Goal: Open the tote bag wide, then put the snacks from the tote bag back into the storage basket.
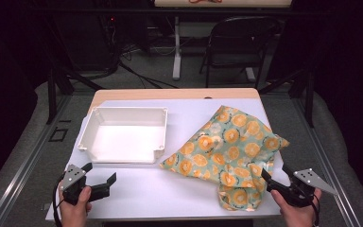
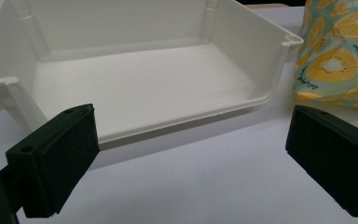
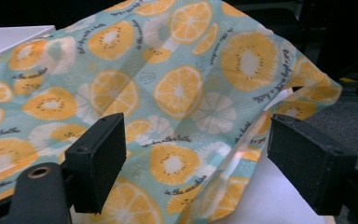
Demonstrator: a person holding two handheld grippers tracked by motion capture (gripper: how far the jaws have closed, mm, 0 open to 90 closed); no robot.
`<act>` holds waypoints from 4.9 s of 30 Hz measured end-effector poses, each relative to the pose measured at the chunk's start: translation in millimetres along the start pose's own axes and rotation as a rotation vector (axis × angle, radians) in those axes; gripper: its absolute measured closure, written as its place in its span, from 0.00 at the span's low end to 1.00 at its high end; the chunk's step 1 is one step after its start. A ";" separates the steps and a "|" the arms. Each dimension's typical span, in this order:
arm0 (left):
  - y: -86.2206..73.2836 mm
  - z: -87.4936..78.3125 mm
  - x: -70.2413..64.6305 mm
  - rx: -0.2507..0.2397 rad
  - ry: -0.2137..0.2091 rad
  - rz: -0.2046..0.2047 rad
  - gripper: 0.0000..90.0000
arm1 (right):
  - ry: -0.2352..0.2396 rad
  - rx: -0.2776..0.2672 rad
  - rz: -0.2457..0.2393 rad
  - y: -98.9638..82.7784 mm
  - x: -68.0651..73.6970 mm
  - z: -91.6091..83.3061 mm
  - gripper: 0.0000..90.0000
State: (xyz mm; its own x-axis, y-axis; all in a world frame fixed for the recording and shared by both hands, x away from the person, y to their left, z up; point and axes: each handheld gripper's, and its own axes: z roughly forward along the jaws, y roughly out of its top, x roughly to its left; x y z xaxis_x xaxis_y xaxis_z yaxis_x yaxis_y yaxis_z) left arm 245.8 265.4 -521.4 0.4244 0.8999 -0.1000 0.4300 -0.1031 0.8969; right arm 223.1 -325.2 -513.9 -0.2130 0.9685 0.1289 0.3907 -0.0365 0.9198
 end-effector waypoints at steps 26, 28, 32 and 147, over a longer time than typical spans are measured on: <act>-1.9 3.0 -13.6 -0.014 -0.024 -0.001 0.23 | 0.295 0.287 -0.213 -19.9 87.1 32.8 0.84; -0.8 4.4 -19.2 -0.016 -0.056 0.002 0.26 | 0.314 0.273 -0.206 -21.0 95.4 37.6 0.95; 0.9 9.4 -37.2 -0.018 -0.108 0.042 0.27 | 0.346 0.225 -0.199 -18.2 111.0 40.7 1.00; 73.8 112.7 -174.6 0.135 -0.439 0.216 1.00 | 0.226 0.067 -0.185 4.9 78.4 18.9 0.54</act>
State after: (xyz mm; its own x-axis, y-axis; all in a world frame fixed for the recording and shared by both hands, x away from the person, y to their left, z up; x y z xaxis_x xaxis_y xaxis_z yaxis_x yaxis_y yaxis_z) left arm 293.3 52.9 -486.3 0.7974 0.5921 -0.1164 0.3828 -0.3472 0.8561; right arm 225.3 -244.8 -506.3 -0.4767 0.8778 0.0473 0.3833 0.1591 0.9098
